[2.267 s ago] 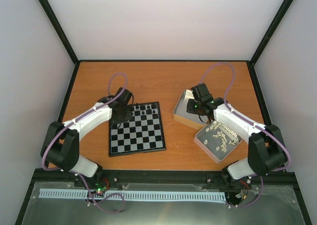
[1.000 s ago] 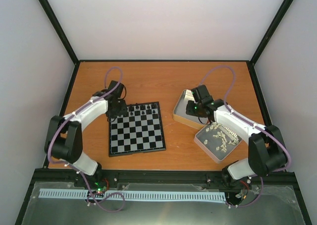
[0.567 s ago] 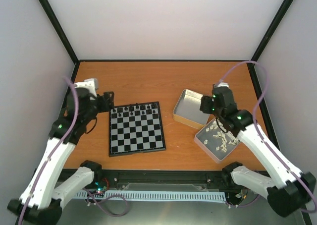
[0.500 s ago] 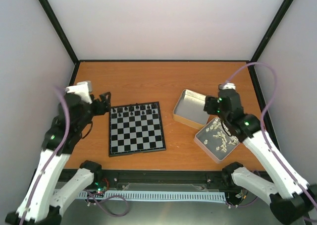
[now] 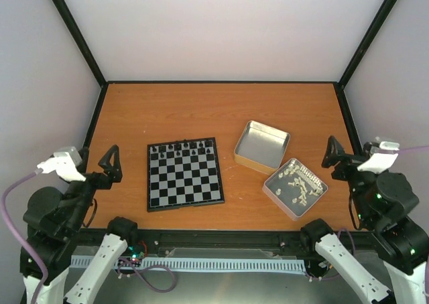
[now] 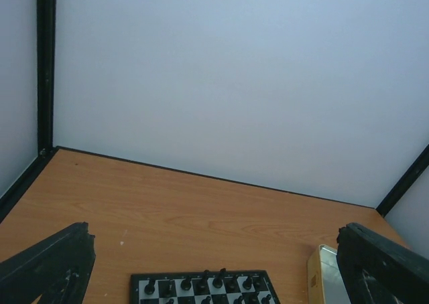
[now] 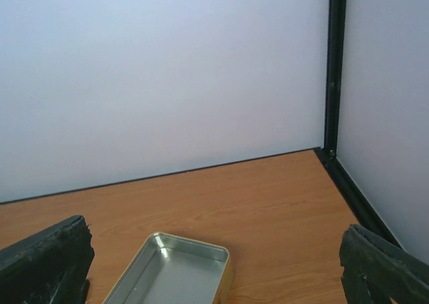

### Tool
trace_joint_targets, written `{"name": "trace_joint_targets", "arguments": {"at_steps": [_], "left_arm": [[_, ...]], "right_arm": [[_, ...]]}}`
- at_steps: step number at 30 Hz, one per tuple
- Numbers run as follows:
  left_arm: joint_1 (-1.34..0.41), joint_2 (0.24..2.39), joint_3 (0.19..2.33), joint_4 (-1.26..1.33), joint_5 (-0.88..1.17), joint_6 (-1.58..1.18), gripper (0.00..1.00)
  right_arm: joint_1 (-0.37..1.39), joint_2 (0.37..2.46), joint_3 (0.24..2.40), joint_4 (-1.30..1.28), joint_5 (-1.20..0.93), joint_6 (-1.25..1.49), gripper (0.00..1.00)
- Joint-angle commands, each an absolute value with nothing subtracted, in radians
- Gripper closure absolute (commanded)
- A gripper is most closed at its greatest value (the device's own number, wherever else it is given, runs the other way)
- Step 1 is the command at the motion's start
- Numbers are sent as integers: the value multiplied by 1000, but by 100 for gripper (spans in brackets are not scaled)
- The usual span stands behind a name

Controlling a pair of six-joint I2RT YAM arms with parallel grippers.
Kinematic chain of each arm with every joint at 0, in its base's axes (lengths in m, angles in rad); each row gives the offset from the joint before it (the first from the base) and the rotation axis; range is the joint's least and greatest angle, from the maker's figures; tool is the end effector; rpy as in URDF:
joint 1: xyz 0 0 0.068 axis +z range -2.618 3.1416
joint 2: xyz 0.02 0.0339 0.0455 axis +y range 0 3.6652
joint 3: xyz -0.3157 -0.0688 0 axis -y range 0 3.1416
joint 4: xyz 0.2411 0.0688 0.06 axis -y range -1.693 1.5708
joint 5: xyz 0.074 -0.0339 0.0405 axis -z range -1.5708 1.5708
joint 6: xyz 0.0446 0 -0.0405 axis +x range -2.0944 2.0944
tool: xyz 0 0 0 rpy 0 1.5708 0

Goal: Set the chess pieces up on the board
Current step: Reset both arms

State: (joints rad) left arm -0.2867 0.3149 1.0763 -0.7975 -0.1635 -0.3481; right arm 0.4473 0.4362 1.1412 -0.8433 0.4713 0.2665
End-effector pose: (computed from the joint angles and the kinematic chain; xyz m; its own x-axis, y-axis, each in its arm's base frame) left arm -0.0259 0.0152 0.4168 -0.0745 -0.3289 -0.9414 0.1038 0.9364 -0.3354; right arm 0.0009 -0.0220 0.4331 -0.1146 0.2053 -0.9720 0.0521 0.9783 0.2005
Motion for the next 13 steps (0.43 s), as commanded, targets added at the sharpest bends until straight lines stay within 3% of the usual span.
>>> {"name": "trace_joint_targets", "arguments": {"at_steps": [1, 13], "left_arm": [[-279, 262, 1137, -901, -232, -334, 0], [-279, 280, 1198, -928, -230, -325, 0]], "right_arm": [[440, 373, 1149, -894, 509, 235, 0], [440, 320, 1122, -873, 503, 241, 0]]}}
